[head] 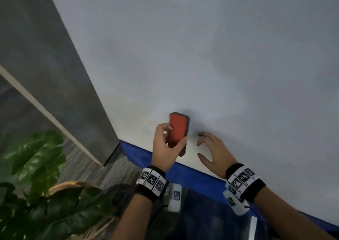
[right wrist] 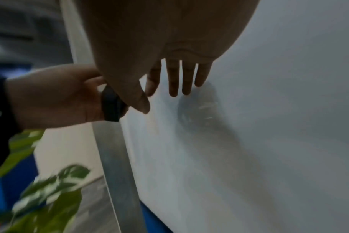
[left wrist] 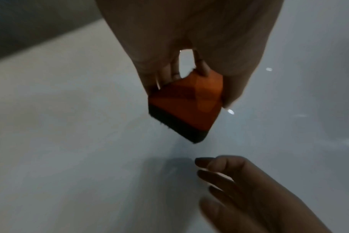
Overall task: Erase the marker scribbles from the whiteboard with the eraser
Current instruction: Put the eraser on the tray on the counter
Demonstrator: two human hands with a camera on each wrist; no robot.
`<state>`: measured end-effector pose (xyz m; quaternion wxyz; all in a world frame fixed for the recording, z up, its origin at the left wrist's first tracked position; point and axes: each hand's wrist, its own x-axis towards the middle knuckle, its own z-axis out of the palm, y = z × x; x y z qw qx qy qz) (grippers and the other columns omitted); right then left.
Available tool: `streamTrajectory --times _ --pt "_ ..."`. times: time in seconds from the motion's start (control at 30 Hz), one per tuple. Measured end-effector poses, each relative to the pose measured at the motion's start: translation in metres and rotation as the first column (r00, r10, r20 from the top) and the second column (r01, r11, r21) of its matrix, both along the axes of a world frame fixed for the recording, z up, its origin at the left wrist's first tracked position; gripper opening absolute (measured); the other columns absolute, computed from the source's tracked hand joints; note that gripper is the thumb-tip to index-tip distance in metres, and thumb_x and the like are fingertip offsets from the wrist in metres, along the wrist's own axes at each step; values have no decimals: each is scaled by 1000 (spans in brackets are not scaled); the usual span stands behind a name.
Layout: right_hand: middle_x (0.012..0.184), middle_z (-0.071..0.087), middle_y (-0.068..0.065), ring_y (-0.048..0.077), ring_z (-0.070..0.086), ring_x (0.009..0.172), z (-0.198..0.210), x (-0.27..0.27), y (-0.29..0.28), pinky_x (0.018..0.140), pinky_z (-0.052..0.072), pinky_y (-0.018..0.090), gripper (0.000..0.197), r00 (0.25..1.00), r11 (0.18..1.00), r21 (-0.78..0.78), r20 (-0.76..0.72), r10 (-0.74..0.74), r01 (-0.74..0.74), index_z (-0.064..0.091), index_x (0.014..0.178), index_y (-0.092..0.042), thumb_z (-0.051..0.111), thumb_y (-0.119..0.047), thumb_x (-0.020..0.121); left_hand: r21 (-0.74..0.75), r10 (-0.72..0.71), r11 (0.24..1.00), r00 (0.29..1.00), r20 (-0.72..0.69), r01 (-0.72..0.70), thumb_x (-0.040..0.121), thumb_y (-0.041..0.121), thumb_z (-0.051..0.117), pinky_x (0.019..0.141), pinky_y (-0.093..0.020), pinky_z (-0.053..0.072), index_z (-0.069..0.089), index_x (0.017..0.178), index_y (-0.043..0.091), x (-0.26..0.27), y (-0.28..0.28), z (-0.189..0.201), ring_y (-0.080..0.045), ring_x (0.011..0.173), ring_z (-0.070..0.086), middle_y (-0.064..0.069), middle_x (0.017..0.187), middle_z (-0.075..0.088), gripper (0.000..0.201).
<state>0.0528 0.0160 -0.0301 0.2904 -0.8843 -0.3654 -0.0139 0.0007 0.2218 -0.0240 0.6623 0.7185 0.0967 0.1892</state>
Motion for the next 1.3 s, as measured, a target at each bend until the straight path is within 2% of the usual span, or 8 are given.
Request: streamTrajectory --times 0.2,0.37,0.47,0.67,0.83,0.97,1.1,1.3 --pt "123 64 -2 17 68 110 75 -26 -114 99 52 37 9 926 750 547 -266 -267 373 55 107 -18 47 -17 104 278 -219 952 920 324 129 66 24 99 82 -37 58 63 103 25 29 -118 85 -23 97 66 -2 107 62 52" --pt "123 64 -1 31 66 113 123 -60 -201 101 53 37 26 900 487 765 -284 -331 421 49 123 -20 49 -36 102 408 -414 889 745 523 208 79 10 89 91 -25 57 75 111 7 40 -246 130 -7 102 66 -4 110 67 34" --pt "124 56 1 27 64 109 130 -77 -258 96 55 39 44 848 295 849 -284 -448 439 43 123 -23 62 -50 95 394 -585 811 627 514 434 87 0 79 94 -27 59 70 121 2 27 -331 140 -8 102 70 -5 109 72 36" --pt "118 56 9 22 62 103 133 -109 -393 86 55 34 37 532 -6 862 -318 -785 506 37 131 -30 55 -20 100 471 -903 428 347 254 771 100 1 61 108 -34 52 58 140 9 3 -464 129 -10 118 66 -2 123 71 41" --pt "109 64 8 33 66 96 122 -123 -543 89 56 54 37 68 -288 634 -476 -877 717 39 129 -29 52 -43 97 483 -940 179 294 -175 857 99 14 65 98 -28 55 68 121 20 31 -514 60 -8 98 68 2 102 72 23" --pt "130 55 25 42 58 113 109 -118 -641 98 48 49 48 -116 -185 167 -352 -929 968 43 139 -15 55 -37 98 455 -783 16 294 -548 891 94 30 72 88 -42 58 68 102 34 53 -509 -13 -11 73 61 12 77 61 10" --pt "132 52 23 45 54 118 105 -98 -675 99 46 49 55 -35 41 -329 -221 -975 943 44 140 -22 64 -38 92 392 -546 -1 328 -771 920 93 33 74 92 -37 58 67 98 29 58 -472 -64 -14 79 62 6 80 61 10" --pt "119 59 21 42 58 112 93 -80 -693 98 52 47 68 42 96 -441 -131 -990 892 56 129 -16 78 -52 76 340 -182 21 338 -923 940 100 40 64 92 -25 46 67 113 15 52 -401 -89 -27 118 64 -10 117 67 28"
